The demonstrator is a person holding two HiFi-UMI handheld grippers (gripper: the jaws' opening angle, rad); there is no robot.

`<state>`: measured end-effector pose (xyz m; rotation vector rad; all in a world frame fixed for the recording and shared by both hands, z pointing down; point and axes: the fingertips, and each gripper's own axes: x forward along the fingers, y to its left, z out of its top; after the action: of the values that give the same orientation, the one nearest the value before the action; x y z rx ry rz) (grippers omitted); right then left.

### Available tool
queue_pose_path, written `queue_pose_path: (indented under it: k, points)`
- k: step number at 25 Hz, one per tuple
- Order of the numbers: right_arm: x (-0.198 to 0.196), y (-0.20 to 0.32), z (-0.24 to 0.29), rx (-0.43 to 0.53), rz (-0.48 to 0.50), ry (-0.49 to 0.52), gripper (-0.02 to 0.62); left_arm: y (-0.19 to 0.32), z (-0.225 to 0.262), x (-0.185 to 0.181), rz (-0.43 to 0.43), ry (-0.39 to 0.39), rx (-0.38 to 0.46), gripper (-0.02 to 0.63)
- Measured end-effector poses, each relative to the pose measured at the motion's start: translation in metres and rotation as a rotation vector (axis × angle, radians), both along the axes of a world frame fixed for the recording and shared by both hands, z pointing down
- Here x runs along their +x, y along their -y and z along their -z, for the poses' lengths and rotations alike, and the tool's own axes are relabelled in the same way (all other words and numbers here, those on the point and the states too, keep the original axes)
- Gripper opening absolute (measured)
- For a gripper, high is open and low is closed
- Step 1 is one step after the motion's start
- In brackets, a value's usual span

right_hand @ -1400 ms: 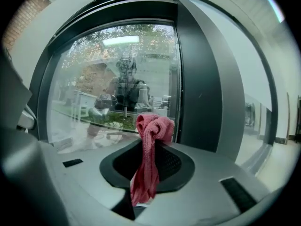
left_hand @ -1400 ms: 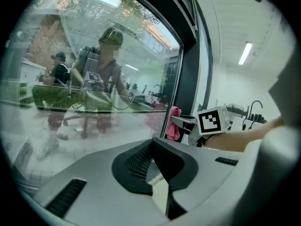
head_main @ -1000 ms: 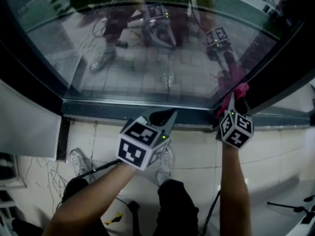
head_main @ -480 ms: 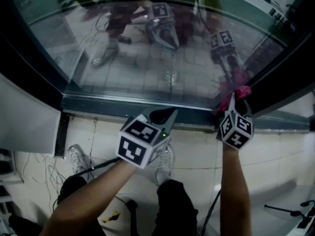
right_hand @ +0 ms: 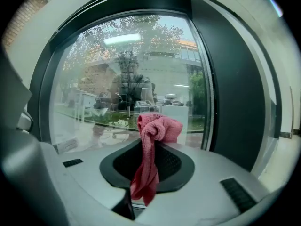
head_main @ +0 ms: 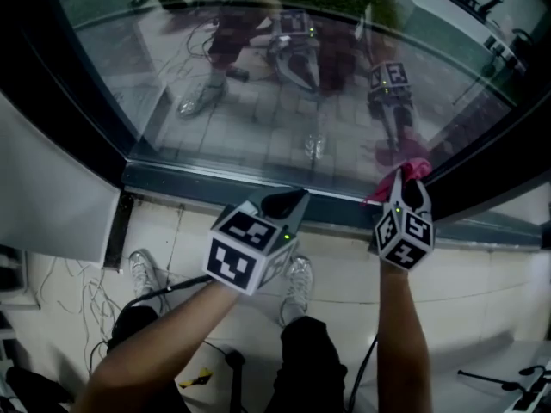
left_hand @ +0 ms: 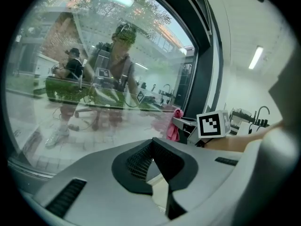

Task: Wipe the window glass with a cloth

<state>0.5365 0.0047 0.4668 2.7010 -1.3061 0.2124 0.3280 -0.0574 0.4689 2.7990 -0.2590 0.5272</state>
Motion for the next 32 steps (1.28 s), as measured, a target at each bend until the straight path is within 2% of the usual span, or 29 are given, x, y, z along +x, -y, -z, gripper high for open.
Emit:
queue_pose_path:
  k: [25,32]
  points:
    - [-0.132,0.107,0.005,0.015,0.153,0.013,0.066,0.09,0.002,-0.128,0.184,-0.006,-0.025,0.006]
    - [-0.183,0.142,0.005,-0.001,0.265,0.005,0.066,0.109,0.003,-0.16,0.233,-0.005,-0.037,0.006]
